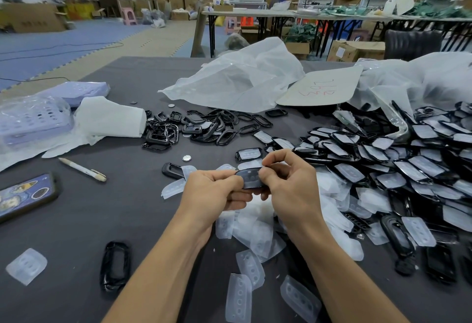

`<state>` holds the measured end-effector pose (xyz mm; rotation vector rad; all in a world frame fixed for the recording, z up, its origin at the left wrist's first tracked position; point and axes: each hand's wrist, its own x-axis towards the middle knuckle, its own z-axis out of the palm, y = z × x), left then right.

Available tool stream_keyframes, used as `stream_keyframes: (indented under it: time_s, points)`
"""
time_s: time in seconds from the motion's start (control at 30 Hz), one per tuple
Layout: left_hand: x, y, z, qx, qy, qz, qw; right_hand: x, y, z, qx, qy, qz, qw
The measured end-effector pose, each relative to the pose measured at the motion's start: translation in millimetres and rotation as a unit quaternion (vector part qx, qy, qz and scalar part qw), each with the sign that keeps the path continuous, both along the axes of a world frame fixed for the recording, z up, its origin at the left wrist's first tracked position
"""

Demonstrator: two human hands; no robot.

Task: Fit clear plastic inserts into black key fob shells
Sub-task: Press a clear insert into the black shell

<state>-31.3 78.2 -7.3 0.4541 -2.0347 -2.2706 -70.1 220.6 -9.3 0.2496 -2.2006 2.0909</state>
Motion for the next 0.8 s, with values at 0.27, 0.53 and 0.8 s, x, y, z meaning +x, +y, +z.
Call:
stream_keyframes:
  time_s: [0.27, 0.53, 0.8]
  points:
    - [0.8, 4.8, -0.2, -0.026, 0.042, 0.03, 0.998, 1.3, 0.0, 1.3, -0.001, 0.0, 0.003, 1.0]
    - [1.1, 7.5, 0.9, -0.09, 0.084, 0.031, 0.992, 6.2, -3.1, 3.1, 0.052, 0.037, 0.013, 0.998]
    - [-2.3, 4.7, -0.6, -0.083, 0.075, 0.084, 0.99, 3.2, 0.4, 5.0, 0.002, 0.003, 0.043, 0.999]
